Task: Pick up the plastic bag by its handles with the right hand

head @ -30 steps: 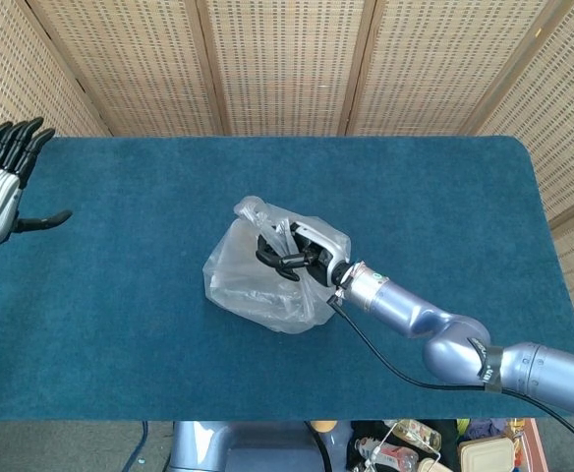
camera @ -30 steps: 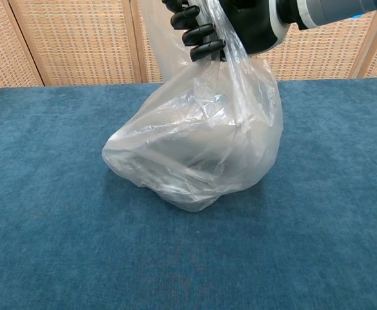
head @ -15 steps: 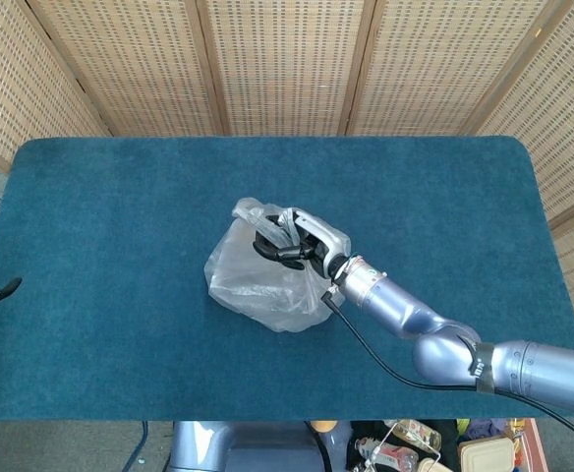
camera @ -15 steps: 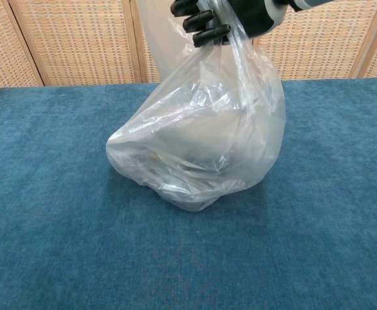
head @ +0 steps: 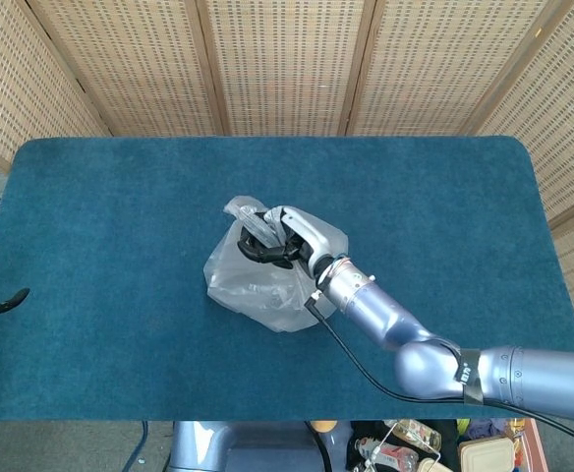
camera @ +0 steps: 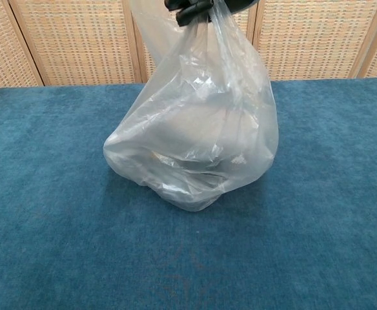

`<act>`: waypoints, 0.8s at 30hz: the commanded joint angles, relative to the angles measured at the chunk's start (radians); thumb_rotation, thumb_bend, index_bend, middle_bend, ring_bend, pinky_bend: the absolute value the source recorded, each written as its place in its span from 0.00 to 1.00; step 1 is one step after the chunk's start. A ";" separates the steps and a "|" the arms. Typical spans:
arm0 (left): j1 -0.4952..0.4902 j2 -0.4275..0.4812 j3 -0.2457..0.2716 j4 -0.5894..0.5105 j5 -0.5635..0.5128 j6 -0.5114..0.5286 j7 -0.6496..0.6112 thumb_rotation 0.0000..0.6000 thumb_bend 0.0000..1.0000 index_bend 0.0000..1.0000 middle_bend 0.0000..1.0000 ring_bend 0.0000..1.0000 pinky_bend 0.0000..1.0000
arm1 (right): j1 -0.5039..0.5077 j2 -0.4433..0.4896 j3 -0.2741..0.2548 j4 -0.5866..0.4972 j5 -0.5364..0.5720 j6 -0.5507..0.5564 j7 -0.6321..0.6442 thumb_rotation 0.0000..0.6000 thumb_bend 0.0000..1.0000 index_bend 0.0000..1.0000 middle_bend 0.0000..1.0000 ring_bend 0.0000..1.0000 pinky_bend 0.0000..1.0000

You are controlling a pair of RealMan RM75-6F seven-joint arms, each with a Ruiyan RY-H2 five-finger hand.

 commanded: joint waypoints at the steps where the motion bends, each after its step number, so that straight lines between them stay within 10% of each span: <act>1: 0.004 0.002 -0.002 -0.002 0.016 -0.010 -0.011 1.00 0.01 0.00 0.00 0.00 0.00 | 0.015 0.007 0.035 -0.032 0.033 0.044 -0.034 1.00 1.00 0.65 0.83 0.88 0.96; 24: 0.035 0.015 -0.046 -0.009 0.027 -0.037 0.006 1.00 0.01 0.00 0.00 0.00 0.00 | 0.088 0.049 0.222 -0.054 0.254 0.139 -0.204 1.00 1.00 0.65 0.83 0.88 0.98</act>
